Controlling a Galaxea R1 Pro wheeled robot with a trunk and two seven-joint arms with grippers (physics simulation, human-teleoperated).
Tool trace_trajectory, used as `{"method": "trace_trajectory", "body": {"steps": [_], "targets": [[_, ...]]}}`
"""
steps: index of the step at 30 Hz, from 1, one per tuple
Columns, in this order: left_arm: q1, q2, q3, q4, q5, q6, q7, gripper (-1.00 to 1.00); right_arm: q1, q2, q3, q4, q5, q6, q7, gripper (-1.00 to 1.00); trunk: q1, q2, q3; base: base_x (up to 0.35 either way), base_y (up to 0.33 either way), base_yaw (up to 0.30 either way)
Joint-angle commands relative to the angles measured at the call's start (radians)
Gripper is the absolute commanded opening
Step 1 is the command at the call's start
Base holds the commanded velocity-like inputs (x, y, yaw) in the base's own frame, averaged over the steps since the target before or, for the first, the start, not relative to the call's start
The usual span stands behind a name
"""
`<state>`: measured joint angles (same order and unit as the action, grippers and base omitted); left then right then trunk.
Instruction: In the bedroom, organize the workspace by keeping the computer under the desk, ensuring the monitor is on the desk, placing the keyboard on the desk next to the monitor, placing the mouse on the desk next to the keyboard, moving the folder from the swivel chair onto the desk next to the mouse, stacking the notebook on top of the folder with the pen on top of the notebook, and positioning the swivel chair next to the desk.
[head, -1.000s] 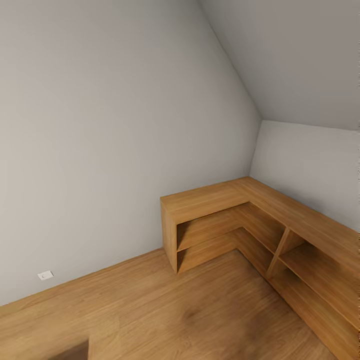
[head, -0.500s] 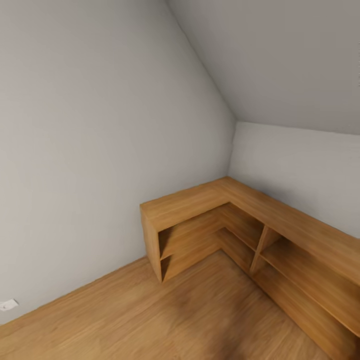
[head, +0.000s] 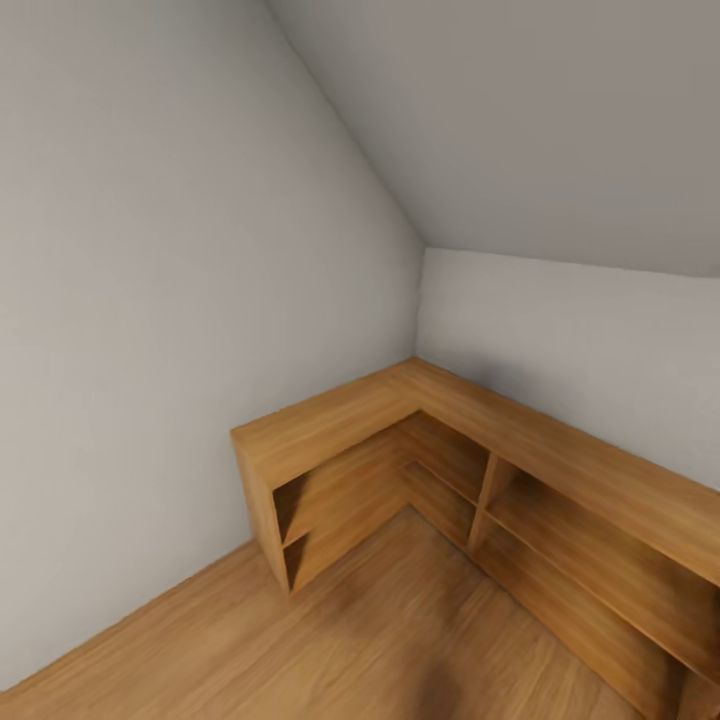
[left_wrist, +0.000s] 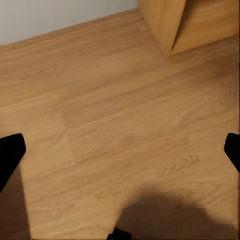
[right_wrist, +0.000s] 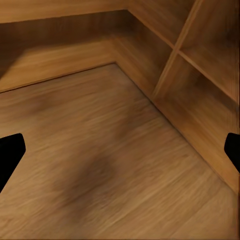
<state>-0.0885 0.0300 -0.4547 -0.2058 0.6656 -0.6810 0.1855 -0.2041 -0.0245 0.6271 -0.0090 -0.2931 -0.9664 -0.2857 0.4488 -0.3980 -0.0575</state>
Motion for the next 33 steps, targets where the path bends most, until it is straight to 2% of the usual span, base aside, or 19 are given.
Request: {"method": "trace_trajectory", "body": {"steps": [1,10,14,20,33], "targets": [[0.000,0.001,-0.009,-0.001,0.002,-0.002,0.009,1.00,-0.001,0.000,0.008,0.000,-0.008,-0.002,-0.003,1.00,0.001,-0.002,-0.001,0.319,0.000,-0.272],[0.000,0.000,-0.009,-0.001,0.002,0.001,0.009,1.00,0.000,0.000,0.005,-0.001,-0.012,-0.002,-0.004,1.00,0.001,-0.002,0.006,0.301,0.000,-0.272],[0.000,-0.001,-0.009,-0.001,0.002,0.004,0.008,1.00,-0.001,0.000,-0.020,-0.002,-0.012,-0.002,-0.004,1.00,0.001,-0.002,0.009,0.069,0.000,-0.272],[0.000,0.000,-0.009,-0.001,0.002,0.005,0.009,1.00,0.000,0.001,-0.025,-0.004,-0.012,-0.002,-0.004,1.00,0.001,-0.002,0.013,0.027,0.007,-0.272],[0.000,0.001,-0.009,-0.001,0.002,0.005,0.009,1.00,0.000,0.002,-0.029,-0.006,-0.021,-0.002,-0.006,1.00,0.001,-0.002,0.022,0.204,0.151,-0.273]]}}
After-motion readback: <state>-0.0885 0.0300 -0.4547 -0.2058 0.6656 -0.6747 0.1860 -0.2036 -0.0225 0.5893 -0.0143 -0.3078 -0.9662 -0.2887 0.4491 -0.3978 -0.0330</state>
